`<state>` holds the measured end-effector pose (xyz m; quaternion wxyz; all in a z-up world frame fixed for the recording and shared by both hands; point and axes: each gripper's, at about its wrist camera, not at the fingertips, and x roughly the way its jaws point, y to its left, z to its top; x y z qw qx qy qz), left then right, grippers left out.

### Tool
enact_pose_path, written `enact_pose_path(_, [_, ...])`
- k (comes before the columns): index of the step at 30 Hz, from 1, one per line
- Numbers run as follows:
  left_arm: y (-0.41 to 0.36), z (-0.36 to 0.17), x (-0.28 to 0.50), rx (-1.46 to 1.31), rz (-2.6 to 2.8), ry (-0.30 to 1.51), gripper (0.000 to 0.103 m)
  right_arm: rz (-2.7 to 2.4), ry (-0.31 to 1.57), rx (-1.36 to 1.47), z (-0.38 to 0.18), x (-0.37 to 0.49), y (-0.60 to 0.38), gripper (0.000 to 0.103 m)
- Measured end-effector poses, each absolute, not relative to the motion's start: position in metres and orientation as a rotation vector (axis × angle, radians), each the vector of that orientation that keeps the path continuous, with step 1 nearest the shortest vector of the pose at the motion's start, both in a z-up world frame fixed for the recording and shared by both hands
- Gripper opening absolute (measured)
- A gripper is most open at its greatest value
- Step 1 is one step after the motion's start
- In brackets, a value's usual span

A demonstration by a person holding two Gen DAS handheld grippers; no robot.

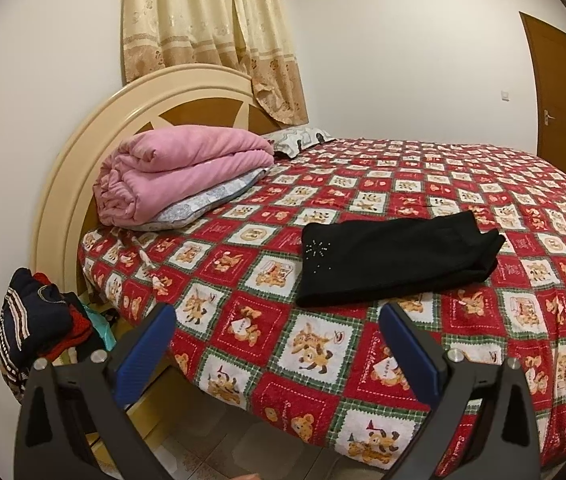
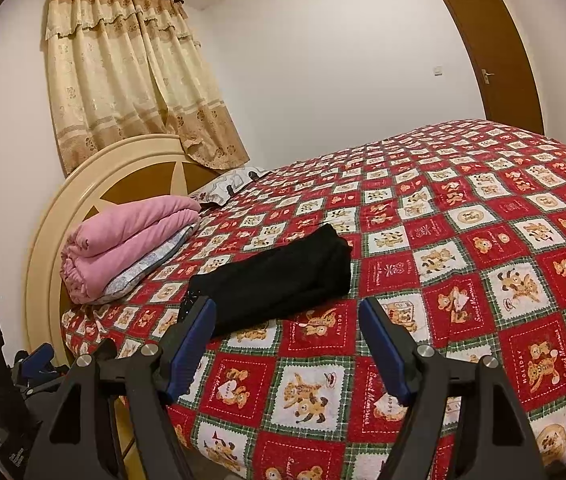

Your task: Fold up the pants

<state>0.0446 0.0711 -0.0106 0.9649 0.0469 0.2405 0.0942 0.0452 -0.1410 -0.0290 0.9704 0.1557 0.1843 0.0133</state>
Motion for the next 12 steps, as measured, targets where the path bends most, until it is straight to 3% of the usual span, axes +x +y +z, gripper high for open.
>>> enact_pose_path(12, [0.0639, -0.0028, 0.0414, 0.1, 0.153, 0.426, 0.103, 0.026, 0.372, 0.315, -0.0294, 0.0453, -0.1416, 0.076])
